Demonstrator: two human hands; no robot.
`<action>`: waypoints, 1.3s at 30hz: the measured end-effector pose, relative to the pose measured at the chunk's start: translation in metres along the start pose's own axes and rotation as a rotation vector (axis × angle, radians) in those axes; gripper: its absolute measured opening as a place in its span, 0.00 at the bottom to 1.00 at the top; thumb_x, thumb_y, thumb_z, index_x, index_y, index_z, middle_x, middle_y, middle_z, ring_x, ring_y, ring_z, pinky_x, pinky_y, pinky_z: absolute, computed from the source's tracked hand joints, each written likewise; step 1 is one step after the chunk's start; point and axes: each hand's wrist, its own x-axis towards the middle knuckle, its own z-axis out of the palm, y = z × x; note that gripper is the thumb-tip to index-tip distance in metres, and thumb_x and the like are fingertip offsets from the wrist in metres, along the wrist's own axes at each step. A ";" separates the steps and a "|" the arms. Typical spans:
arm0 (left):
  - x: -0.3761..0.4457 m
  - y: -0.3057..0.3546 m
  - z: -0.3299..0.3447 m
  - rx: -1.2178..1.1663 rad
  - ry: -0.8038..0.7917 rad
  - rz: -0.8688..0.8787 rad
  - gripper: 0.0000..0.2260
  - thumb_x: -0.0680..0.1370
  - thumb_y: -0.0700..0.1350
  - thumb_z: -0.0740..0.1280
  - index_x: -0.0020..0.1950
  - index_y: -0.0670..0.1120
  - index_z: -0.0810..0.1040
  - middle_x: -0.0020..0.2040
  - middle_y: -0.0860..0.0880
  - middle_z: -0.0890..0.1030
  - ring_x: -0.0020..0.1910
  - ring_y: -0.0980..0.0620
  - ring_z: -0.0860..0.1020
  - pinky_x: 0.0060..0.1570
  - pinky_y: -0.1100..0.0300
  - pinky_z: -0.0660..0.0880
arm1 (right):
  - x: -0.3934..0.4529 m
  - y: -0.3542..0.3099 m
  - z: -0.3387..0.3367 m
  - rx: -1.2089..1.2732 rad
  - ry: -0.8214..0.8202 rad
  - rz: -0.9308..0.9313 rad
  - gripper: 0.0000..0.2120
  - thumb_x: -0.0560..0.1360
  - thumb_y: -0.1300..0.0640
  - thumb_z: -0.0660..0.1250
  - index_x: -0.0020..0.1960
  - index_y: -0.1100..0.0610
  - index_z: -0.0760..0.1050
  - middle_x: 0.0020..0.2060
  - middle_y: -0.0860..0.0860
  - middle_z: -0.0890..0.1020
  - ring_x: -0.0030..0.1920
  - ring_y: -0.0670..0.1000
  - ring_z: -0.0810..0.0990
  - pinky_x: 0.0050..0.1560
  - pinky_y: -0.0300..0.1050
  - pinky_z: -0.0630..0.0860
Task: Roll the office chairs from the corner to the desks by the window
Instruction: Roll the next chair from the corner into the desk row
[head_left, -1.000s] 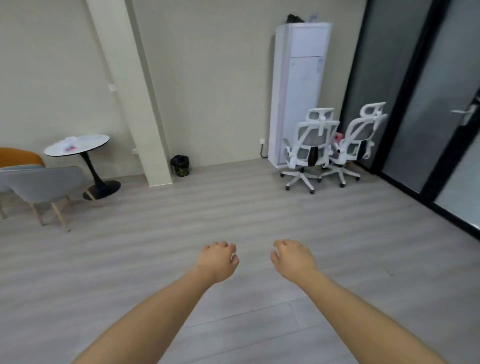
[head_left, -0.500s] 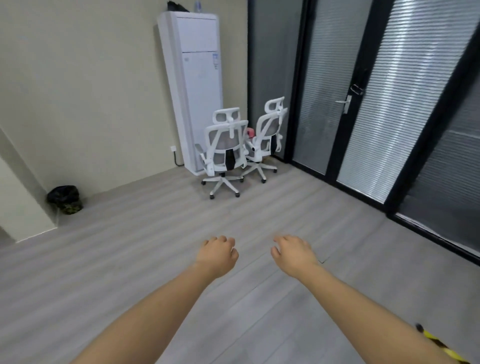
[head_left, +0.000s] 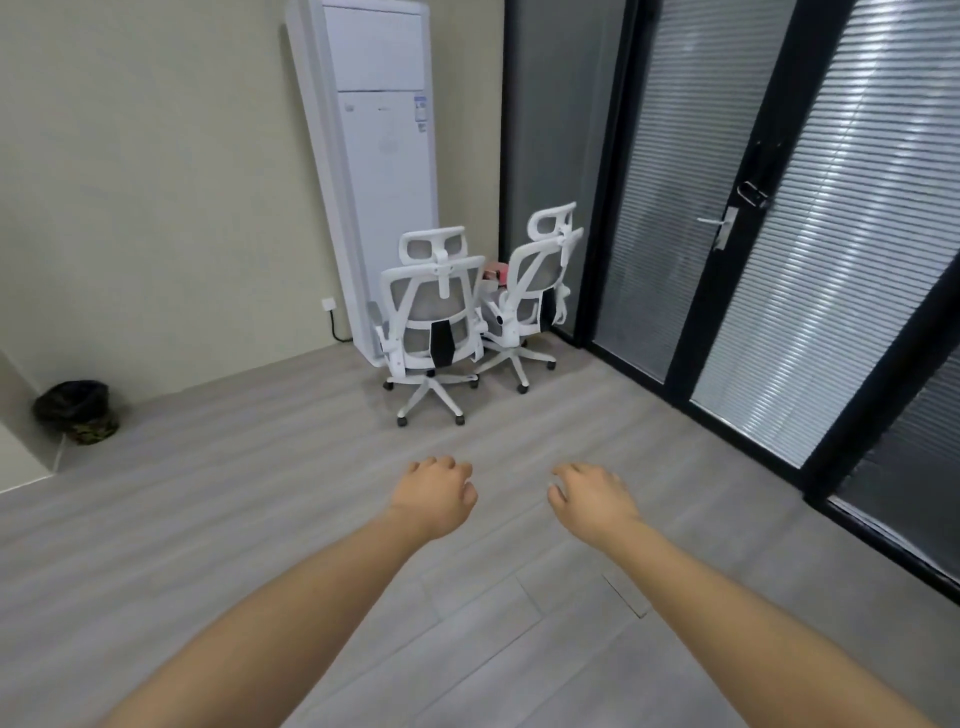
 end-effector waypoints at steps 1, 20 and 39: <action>0.021 -0.002 -0.001 -0.008 -0.003 -0.012 0.17 0.81 0.52 0.54 0.66 0.48 0.73 0.63 0.45 0.76 0.62 0.42 0.72 0.62 0.49 0.67 | 0.022 0.005 -0.001 0.004 -0.004 -0.002 0.19 0.80 0.48 0.56 0.66 0.54 0.73 0.61 0.55 0.80 0.61 0.58 0.77 0.61 0.50 0.72; 0.519 -0.113 -0.035 -0.020 0.041 -0.055 0.15 0.80 0.52 0.54 0.57 0.47 0.74 0.57 0.45 0.77 0.57 0.41 0.73 0.57 0.48 0.69 | 0.532 0.064 -0.013 0.018 0.003 -0.078 0.18 0.81 0.48 0.56 0.65 0.54 0.74 0.59 0.53 0.80 0.60 0.57 0.76 0.59 0.50 0.72; 0.941 -0.253 -0.098 -0.023 0.087 -0.344 0.18 0.80 0.53 0.53 0.65 0.50 0.72 0.59 0.47 0.77 0.58 0.44 0.73 0.59 0.47 0.69 | 1.039 0.076 -0.041 0.081 0.035 -0.400 0.14 0.80 0.49 0.55 0.56 0.54 0.75 0.50 0.54 0.81 0.49 0.58 0.79 0.47 0.51 0.75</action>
